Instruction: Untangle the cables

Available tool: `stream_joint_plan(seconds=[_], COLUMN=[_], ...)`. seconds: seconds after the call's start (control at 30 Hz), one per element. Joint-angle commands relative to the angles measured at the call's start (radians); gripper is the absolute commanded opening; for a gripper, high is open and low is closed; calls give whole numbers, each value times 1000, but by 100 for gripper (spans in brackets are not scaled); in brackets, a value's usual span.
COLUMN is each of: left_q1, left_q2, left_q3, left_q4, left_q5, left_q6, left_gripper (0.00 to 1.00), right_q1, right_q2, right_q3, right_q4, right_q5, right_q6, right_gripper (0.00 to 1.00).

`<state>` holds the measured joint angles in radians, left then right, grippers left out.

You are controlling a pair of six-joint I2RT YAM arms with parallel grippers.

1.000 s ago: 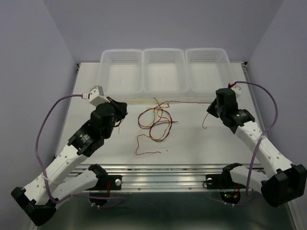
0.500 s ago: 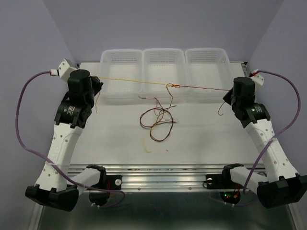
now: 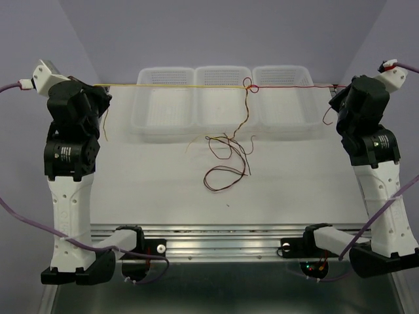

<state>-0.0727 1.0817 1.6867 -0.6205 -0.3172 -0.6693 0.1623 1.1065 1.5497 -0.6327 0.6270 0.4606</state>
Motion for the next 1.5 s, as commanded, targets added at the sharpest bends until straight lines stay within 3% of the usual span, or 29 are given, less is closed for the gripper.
stream_joint_plan(seconds=[0.0, 0.2, 0.27, 0.47, 0.5, 0.57, 0.7, 0.8, 0.83, 0.9, 0.93, 0.97, 1.17, 1.3, 1.47], left_q1=[118, 223, 225, 225, 225, 212, 146, 81, 68, -11, -34, -59, -251, -380, -529], left_q2=[50, 18, -6, -98, -129, -170, -229, -258, -264, -272, -272, -273, -246, -191, -65], left_q3=[85, 68, 10, -261, -331, -389, -548, -671, -703, -755, -792, -805, -835, -782, -736], left_q4=[-28, -13, 39, 183, 224, 245, 265, 278, 288, 314, 323, 329, 421, 448, 548], left_q5=[-30, 46, 142, 433, 469, 550, 560, 557, 555, 555, 555, 552, 564, 472, 467], left_q6=[53, 73, 88, 97, 100, 103, 122, 116, 97, 79, 70, 68, 66, 102, 214], left_gripper=[0, 0, 0, 0, 0, 0, 1, 22, 41, 65, 93, 99, 99, 99, 99], right_q1=[-32, -32, -32, -32, -32, -32, -32, -32, -32, -32, -32, -32, -32, -32, -32], right_q2=[41, 12, -10, -42, -43, -36, -30, -30, -30, -31, -31, -30, -17, 4, 7], right_q3=[131, 148, 110, -31, -57, -130, -227, -258, -260, -258, -249, -244, -231, -183, -123], right_q4=[-12, -10, -10, 17, 36, 97, 201, 274, 310, 330, 338, 346, 392, 403, 464], right_q5=[230, 221, 96, -580, -807, -990, -1286, -1410, -1435, -1470, -1490, -1497, -1538, -1583, -1645], right_q6=[-106, -138, -140, -140, -140, -116, -70, -40, -31, -22, -20, -20, -7, 4, 67], right_gripper=[1, 1, 1, 1, 1, 1, 1, 1, 1, 1, 1, 1, 1, 1, 1])
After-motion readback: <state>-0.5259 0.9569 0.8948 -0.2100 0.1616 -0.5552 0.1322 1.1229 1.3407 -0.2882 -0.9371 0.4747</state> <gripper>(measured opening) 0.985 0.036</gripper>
